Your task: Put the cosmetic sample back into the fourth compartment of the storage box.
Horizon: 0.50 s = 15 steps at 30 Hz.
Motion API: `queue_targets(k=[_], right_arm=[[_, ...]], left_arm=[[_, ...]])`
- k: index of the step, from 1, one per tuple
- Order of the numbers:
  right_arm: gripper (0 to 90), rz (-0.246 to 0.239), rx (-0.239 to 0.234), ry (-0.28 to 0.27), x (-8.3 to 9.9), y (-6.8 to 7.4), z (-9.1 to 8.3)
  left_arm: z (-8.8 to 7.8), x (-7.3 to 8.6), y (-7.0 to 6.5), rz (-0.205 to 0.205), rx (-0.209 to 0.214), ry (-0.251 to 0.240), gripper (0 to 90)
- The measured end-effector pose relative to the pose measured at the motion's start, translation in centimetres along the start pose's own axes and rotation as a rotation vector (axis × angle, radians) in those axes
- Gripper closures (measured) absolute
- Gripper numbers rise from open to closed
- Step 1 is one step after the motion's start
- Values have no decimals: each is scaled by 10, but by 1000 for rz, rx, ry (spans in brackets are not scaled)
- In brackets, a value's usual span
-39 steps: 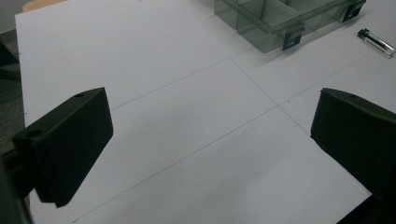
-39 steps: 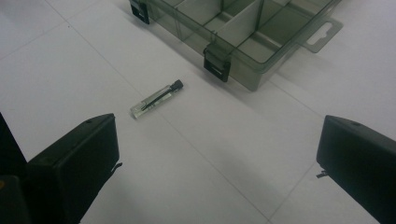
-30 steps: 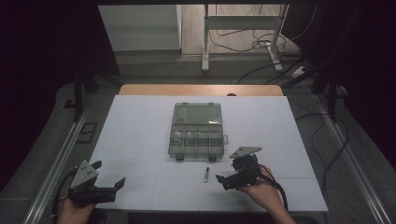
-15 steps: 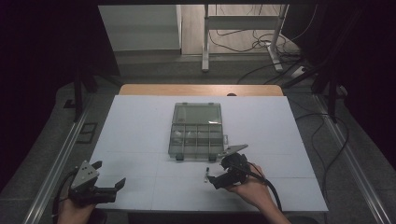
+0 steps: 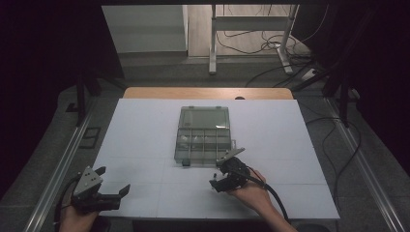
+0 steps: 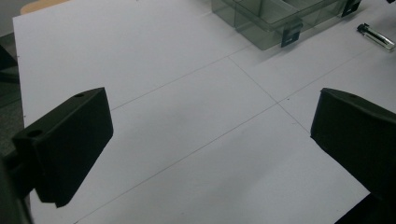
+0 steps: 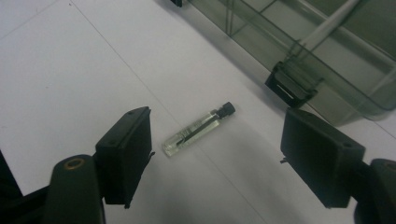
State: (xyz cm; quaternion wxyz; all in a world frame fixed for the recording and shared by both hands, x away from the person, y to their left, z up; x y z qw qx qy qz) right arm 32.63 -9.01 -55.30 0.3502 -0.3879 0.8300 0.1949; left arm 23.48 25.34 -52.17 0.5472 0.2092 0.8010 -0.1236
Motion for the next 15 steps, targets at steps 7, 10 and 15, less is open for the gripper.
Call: queue_targets(k=[7,10,15], right_arm=[[339,-20,-5,31,2,3,13],[359,-20,-10,37,2,5,15],[455,-34,-18,76,6,9,21]], left_arm=[[0,0,0,0,1,0,0],[0,0,0,0,2,1,0],[0,0,0,0,3,1,0]])
Point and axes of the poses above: each handheld gripper's, and its own axes: z roughly forward along the jaws, x roughly out of its underside, y roughly to its left, the point moved 7 cm from there along z, roughly forward along the jaws, and after that the axes turned 14 degrees about -y, right-handed, at the moved point
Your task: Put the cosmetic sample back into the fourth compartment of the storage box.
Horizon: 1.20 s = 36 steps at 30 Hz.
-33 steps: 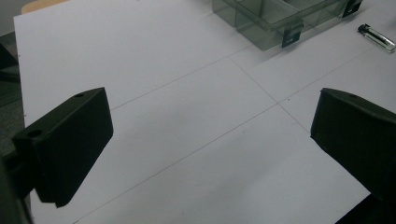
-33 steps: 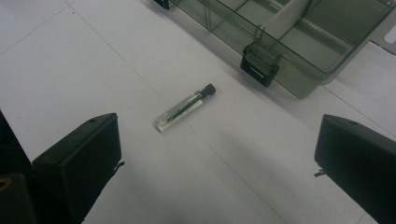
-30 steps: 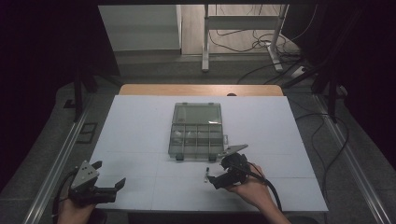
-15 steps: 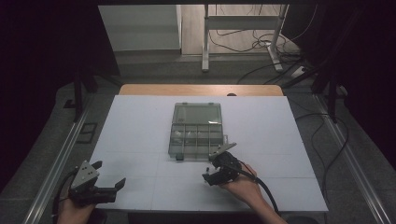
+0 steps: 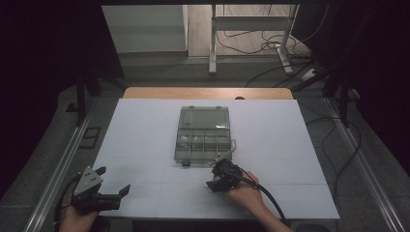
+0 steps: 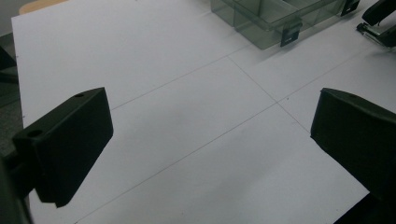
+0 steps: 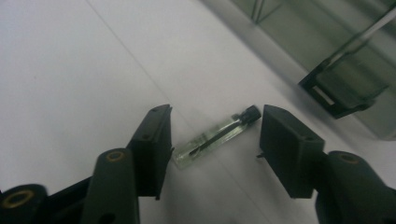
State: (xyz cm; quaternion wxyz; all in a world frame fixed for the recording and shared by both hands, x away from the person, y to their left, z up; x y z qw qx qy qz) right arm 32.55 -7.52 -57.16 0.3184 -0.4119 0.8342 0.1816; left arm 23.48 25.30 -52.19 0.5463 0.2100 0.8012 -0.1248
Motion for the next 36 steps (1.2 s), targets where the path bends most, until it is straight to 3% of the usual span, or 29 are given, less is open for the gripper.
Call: queue_targets(k=[2,5,7,8,9,10,12,32,36], right_arm=[[465,1,-4,6,1,0,0],[552,-58,32,16,2,1,0],[572,-58,32,17,2,1,0],[673,-64,25,18,2,1,-1],[673,-64,25,18,2,1,-1],[742,-66,24,22,3,1,-1],[793,-67,13,26,3,2,-2],[798,-119,-45,3,1,3,-8],[798,-97,-51,-21,-2,0,-13]], left_arm=[[0,0,0,0,0,0,0],[0,0,0,1,0,1,0],[0,0,0,2,0,2,0],[0,0,0,4,1,3,0],[0,0,0,4,1,3,0],[0,0,0,5,0,3,0],[0,0,0,6,0,3,0],[0,0,0,4,6,3,0],[0,0,0,2,7,3,0]])
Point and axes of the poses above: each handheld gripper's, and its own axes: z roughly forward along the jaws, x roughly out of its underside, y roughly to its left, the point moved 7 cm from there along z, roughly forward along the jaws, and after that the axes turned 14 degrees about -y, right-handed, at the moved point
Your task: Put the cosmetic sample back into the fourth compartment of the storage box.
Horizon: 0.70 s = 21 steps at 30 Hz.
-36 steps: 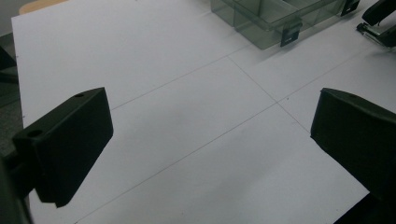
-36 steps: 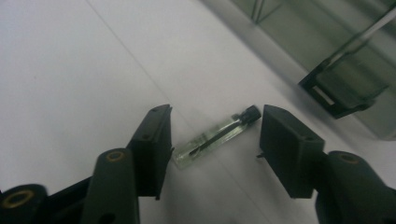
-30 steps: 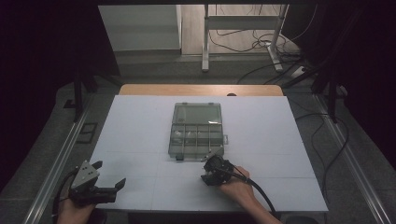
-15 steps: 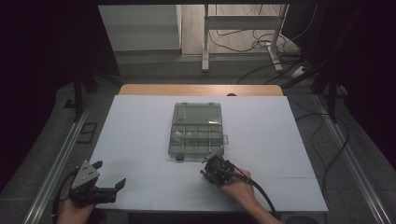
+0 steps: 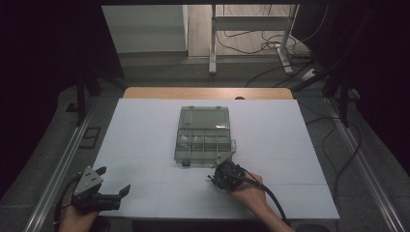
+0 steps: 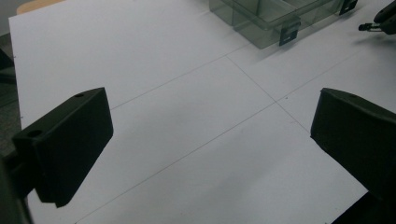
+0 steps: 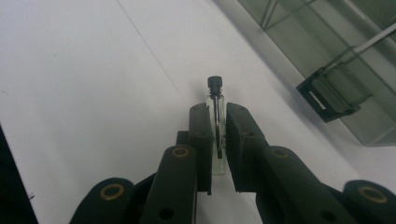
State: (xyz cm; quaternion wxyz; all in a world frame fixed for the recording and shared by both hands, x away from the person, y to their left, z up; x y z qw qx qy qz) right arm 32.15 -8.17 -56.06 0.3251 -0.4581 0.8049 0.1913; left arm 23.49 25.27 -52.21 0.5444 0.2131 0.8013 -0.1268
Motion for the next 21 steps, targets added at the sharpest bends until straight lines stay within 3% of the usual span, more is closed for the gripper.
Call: queue_targets(k=[21], right_arm=[[798,60,-2,-83,-12,-14,-20]], left_arm=[[0,0,0,2,1,5,0]])
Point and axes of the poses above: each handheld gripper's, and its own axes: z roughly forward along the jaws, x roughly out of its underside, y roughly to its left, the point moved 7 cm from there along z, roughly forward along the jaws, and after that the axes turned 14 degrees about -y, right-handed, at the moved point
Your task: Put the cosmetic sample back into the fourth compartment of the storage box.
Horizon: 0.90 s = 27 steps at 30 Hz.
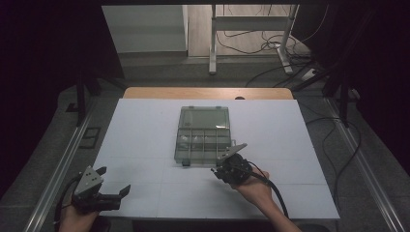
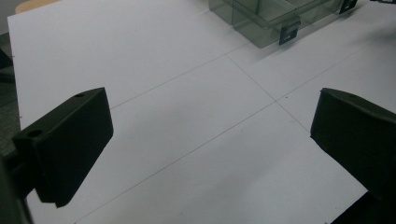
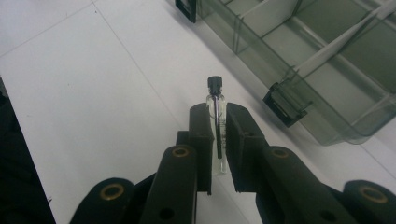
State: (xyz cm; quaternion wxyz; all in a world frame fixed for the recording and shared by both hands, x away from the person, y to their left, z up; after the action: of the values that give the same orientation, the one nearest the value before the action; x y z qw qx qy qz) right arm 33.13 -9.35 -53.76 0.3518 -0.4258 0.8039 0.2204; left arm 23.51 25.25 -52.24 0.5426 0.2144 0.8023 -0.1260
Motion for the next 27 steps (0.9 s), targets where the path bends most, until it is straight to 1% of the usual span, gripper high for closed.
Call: queue_targets(k=[7,11,19,25,27], right_arm=[[798,6,2,-14,-3,-2,-3],[798,12,4,-32,-7,-6,-7],[798,22,1,-51,-11,-10,-10],[798,39,5,-69,-17,-16,-14],[798,56,8,-78,-20,-19,-16]], left_arm=[[0,0,0,0,-2,1,0],[0,0,0,-1,-2,2,0],[1,0,0,-2,-2,5,0],[1,0,0,-6,-3,5,0],[1,0,0,-7,-3,6,0]])
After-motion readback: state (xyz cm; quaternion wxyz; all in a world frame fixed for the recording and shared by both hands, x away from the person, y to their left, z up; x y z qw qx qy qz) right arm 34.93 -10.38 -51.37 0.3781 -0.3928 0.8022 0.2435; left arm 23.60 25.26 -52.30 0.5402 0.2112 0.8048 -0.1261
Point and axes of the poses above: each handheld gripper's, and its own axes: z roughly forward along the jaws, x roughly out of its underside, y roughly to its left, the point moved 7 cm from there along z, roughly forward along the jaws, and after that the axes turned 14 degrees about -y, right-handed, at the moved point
